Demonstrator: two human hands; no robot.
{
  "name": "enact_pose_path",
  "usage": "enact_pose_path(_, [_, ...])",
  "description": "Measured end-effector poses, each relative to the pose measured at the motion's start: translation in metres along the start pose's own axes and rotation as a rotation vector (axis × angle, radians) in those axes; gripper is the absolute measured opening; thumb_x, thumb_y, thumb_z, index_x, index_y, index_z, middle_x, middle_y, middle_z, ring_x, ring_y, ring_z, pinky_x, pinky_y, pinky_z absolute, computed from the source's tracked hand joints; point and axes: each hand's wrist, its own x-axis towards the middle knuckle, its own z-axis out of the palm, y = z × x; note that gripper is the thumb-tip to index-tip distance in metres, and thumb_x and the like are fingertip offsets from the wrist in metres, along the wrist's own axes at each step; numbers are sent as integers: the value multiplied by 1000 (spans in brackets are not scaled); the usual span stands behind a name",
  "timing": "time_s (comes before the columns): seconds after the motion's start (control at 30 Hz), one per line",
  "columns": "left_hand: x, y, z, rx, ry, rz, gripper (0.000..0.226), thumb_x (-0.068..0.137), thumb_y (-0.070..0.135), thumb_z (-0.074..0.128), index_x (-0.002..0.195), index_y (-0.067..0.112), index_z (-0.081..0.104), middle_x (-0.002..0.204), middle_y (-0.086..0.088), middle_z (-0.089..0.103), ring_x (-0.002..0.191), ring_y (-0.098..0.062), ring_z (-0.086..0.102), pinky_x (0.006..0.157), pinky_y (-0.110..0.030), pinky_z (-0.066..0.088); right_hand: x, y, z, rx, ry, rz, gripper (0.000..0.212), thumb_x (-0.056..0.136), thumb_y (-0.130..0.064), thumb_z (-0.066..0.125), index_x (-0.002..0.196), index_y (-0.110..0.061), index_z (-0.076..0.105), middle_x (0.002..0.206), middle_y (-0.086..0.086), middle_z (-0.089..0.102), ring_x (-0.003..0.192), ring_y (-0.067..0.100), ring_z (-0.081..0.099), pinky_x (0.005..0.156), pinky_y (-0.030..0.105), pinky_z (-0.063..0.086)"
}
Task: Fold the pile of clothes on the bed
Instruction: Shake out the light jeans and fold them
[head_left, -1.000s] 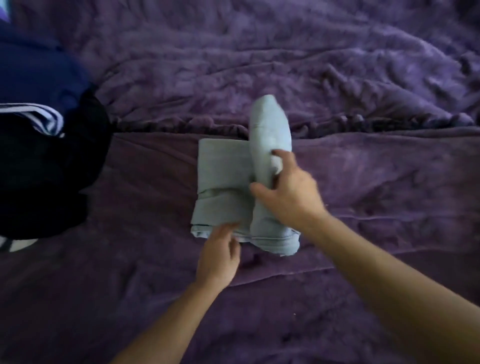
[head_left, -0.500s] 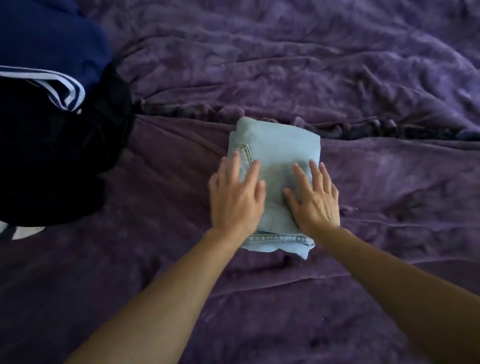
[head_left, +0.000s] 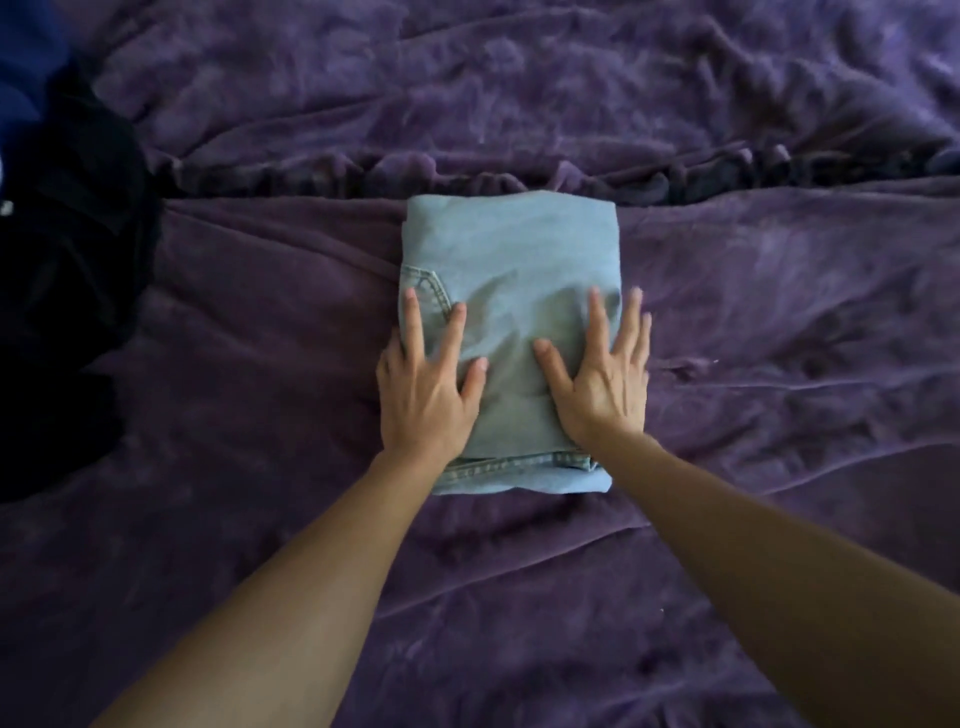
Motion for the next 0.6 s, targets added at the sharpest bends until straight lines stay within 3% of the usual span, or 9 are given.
enact_pose_path(0.07, [0,9,-9,-170,72,-51,49,93,36,56,139,22,50,156,-21,19,121,-42,46,98,-47,42,-4,0,-7,109,-46,184,79,82,-78,36,147,-48,2,161,6,5,132,42,38,97,52,39])
enact_pose_path(0.13, [3,18,-18,-282,121,-109,40,91,29,61,130,17,60,150,-21,29,121,-40,48,97,-44,44,-10,0,-17,77,-89,160,76,82,-78,34,144,-50,1,148,8,32,109,41,57,82,44,41])
enact_pose_path(0.2, [2,29,-29,-328,156,-124,36,89,25,64,124,15,64,143,-19,36,120,-37,50,95,-41,45,-14,1,-32,80,-66,119,74,81,-80,33,143,-51,3,130,5,46,97,37,60,74,40,35])
enact_pose_path(0.27, [-6,49,-42,-344,180,-107,35,88,23,65,122,13,65,139,-18,39,119,-35,51,94,-40,46,-24,10,-51,99,-31,127,73,80,-81,33,142,-54,6,124,2,48,93,34,61,72,38,34])
enact_pose_path(0.6, [-104,247,-46,-368,102,60,36,87,14,66,122,10,65,140,-23,37,129,-37,43,103,-43,42,-118,166,-189,192,86,227,71,80,-80,35,141,-58,5,123,-6,44,94,26,61,70,34,37])
